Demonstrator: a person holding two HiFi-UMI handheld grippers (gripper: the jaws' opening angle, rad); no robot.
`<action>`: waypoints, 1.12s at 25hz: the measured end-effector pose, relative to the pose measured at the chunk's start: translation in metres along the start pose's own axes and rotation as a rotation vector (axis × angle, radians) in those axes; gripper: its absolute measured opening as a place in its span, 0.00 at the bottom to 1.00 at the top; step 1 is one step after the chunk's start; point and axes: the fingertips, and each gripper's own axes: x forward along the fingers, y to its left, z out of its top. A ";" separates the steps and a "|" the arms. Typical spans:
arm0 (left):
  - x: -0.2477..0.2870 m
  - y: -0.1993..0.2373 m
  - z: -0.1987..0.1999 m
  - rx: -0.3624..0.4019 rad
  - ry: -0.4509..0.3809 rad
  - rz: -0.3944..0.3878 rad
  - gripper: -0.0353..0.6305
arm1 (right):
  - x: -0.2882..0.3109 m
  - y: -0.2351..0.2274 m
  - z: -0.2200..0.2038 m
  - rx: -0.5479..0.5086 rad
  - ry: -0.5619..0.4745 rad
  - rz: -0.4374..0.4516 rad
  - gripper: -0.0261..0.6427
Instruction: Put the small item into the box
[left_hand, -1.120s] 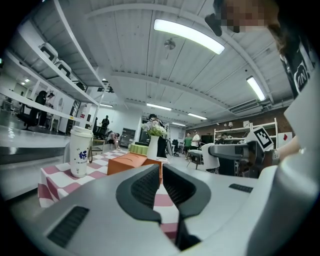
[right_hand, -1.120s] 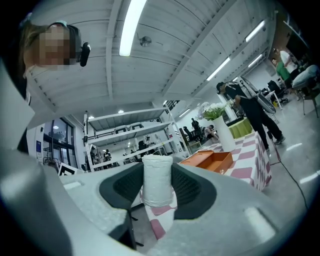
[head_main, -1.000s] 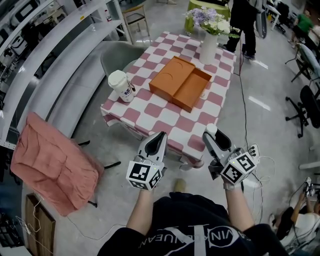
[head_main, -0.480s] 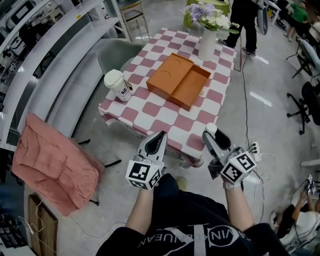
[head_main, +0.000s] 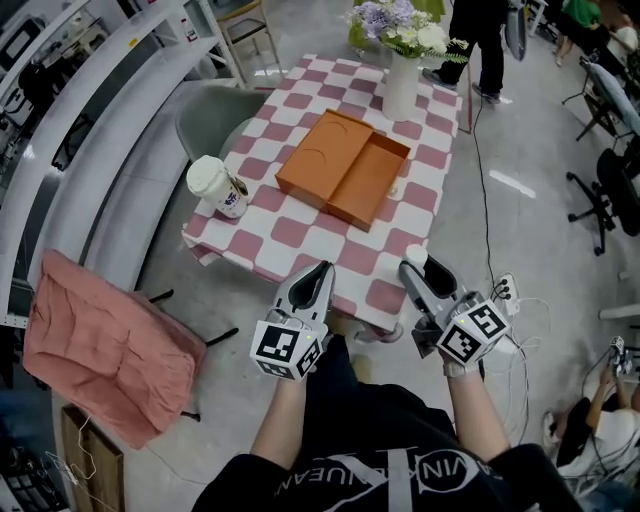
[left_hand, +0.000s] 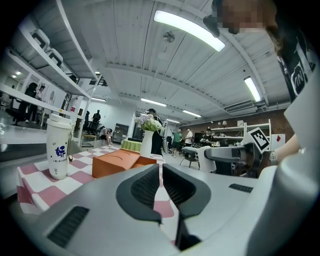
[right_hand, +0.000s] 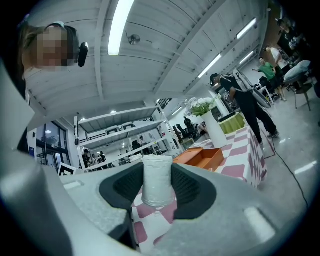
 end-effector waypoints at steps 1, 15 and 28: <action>0.005 0.002 0.003 -0.002 -0.004 -0.005 0.09 | 0.003 -0.002 0.002 -0.002 0.003 -0.003 0.30; 0.074 0.036 0.003 -0.012 0.041 -0.067 0.09 | 0.055 -0.039 0.005 -0.001 0.060 -0.039 0.30; 0.122 0.054 0.002 0.005 0.093 -0.159 0.09 | 0.097 -0.065 0.002 0.022 0.102 -0.082 0.30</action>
